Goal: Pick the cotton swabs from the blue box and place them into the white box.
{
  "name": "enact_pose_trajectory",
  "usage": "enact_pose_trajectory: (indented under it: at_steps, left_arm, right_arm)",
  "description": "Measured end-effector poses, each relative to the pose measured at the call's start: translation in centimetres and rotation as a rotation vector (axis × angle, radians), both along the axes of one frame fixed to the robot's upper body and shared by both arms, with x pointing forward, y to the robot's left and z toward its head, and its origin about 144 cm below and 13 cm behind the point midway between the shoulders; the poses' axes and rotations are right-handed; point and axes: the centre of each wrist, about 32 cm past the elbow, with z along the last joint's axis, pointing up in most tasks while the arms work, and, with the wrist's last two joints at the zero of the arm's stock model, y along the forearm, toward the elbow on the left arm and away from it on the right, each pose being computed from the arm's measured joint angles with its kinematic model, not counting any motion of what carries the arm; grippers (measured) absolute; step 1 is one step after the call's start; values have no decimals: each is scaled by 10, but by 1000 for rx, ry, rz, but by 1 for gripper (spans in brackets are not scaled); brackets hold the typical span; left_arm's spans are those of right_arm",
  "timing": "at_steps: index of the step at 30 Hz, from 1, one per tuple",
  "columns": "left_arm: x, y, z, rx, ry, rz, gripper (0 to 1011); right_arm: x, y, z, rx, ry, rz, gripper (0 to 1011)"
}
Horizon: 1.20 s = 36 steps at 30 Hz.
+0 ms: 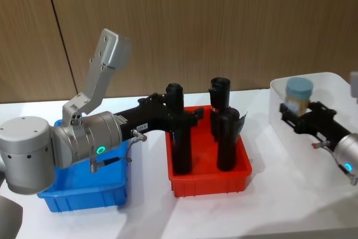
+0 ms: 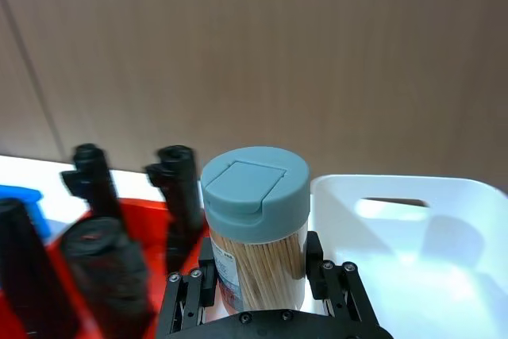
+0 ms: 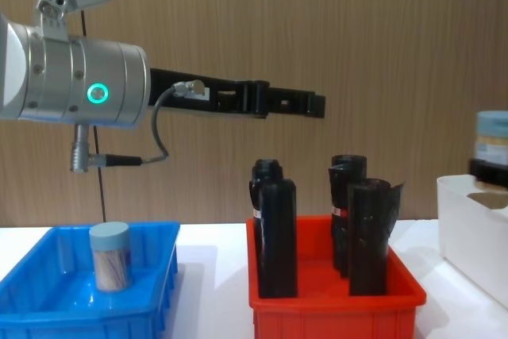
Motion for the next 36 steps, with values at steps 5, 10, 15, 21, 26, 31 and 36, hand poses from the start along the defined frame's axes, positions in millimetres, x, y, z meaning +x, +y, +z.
enact_pose_trajectory:
  at_steps: [5, 10, 15, 21, 26, 31, 36]
  left_arm:
    - [0, 0, 0, 0, 0, 0, 1004]
    - [0, 0, 0, 0, 0, 0, 1004]
    - [0, 0, 0, 0, 0, 0, 1004]
    - [0, 0, 0, 0, 0, 0, 1004]
    - [0, 0, 0, 0, 0, 0, 1004]
    - [0, 0, 0, 0, 0, 0, 1004]
    - [0, 0, 0, 0, 0, 0, 1004]
  right_arm:
    - [0, -10, 0, -8, 16, -53, 639]
    - [1, -20, 1, -20, 44, -104, 639]
    - [5, -29, 3, -35, 76, -140, 639]
    - [9, -36, 4, -48, 106, -165, 639]
    - [13, -40, 4, -52, 128, -180, 639]
    - [19, -44, 4, -52, 151, -195, 639]
    - [22, -46, 3, -49, 163, -201, 765]
